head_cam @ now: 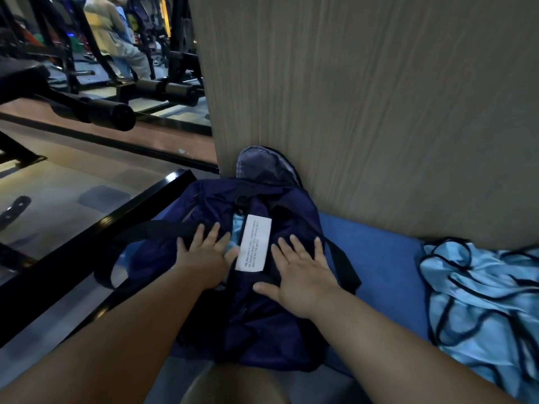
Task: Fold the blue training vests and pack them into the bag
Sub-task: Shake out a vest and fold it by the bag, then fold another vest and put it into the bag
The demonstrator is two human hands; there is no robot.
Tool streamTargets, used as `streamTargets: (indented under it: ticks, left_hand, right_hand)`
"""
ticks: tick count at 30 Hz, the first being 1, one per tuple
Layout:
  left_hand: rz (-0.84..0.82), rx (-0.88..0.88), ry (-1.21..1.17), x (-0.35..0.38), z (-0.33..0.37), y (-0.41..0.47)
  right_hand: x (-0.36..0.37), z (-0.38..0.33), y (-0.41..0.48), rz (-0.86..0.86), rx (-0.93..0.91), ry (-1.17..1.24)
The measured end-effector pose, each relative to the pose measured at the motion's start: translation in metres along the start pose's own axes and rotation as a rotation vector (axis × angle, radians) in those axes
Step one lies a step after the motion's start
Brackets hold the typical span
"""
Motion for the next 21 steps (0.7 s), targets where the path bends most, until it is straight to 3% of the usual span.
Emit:
streamTargets:
  ticks: [3, 5, 13, 21]
  left_hand:
    - [0.218, -0.004, -0.162, -0.016, 0.034, -0.014]
    - [0.265, 0.09, -0.155, -0.025, 0.068, -0.027]
    - [0.273, 0.387, 0.03, -0.023, 0.189, -0.081]
    - [0.179, 0.659, 0.019, -0.025, 0.297, -0.121]
  right_hand:
    - [-0.015, 0.017, -0.026, 0.165, -0.035, 0.034]
    - [-0.021, 0.036, -0.043, 0.281, -0.006, 0.051]
    - [-0.013, 0.15, -0.138, 0.338, 0.425, 0.028]
    - [-0.003, 0.229, -0.242, 0.376, 0.799, -0.016]
Point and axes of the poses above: each hand's wrist, its own y-axis towards the middle knuckle, its own x-axis out of the palm, z = x × y, the point moved 3 cm from there along y, towards the middle knuckle, and after that the axes turned 13 degrees about y, right-handed, at the moved point
